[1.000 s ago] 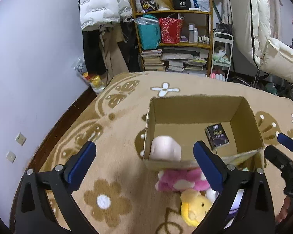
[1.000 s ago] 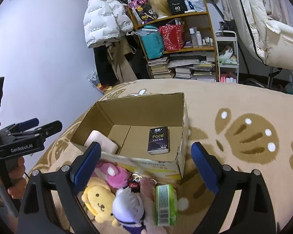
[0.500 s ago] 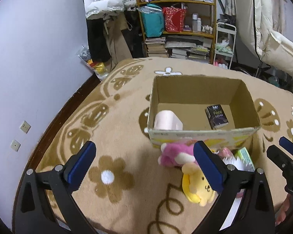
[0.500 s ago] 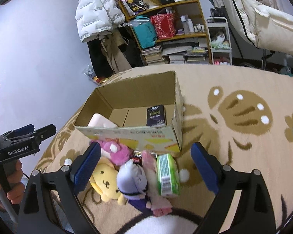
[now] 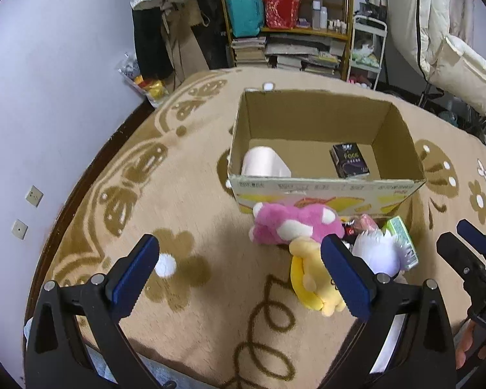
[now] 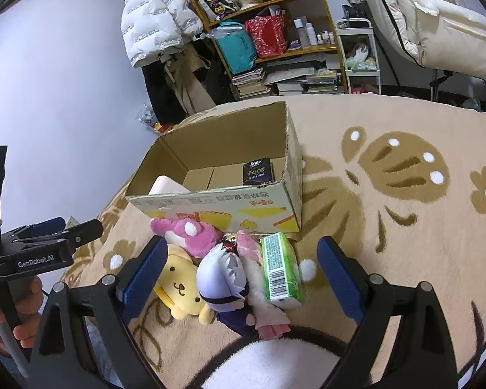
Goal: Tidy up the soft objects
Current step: 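Withdraw both open tools from the box back toward the toy pile, then grasp the yellow dog plush with the left tool while the right tool grasps the white-haired doll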
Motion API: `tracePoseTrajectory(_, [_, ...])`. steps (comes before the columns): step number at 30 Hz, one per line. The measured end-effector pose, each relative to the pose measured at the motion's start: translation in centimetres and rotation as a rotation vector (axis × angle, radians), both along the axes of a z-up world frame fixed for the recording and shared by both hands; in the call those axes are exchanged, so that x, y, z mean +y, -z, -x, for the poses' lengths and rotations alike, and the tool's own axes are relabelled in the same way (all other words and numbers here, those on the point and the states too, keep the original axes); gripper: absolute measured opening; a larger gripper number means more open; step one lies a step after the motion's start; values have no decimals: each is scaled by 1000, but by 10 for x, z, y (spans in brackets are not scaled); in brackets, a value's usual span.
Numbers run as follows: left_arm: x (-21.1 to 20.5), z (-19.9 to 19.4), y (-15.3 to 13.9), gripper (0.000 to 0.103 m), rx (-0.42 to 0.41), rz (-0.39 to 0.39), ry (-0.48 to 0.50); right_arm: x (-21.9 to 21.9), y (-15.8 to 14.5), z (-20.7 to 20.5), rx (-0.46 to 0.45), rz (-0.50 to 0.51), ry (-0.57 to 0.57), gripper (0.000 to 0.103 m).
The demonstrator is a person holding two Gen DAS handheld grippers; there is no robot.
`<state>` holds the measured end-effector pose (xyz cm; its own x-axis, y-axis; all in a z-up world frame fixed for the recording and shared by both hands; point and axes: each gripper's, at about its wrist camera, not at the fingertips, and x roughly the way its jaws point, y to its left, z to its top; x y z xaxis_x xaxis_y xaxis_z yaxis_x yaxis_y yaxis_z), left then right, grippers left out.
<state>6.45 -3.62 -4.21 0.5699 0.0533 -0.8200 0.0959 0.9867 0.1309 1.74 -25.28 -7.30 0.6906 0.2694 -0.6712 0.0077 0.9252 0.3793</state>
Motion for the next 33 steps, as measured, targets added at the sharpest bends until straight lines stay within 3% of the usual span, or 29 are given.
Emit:
tracePoseTrajectory(12, [-8, -11, 25, 99, 90, 21, 12, 23, 17, -13, 45, 59, -72, 96])
tracePoseTrajectory(25, [-13, -24, 51, 99, 178, 21, 25, 48, 43, -27, 127, 132, -168, 83])
tracePoseTrajectory(33, [-19, -31, 66, 99, 228, 15, 43, 54, 54, -32, 147, 157, -190, 82])
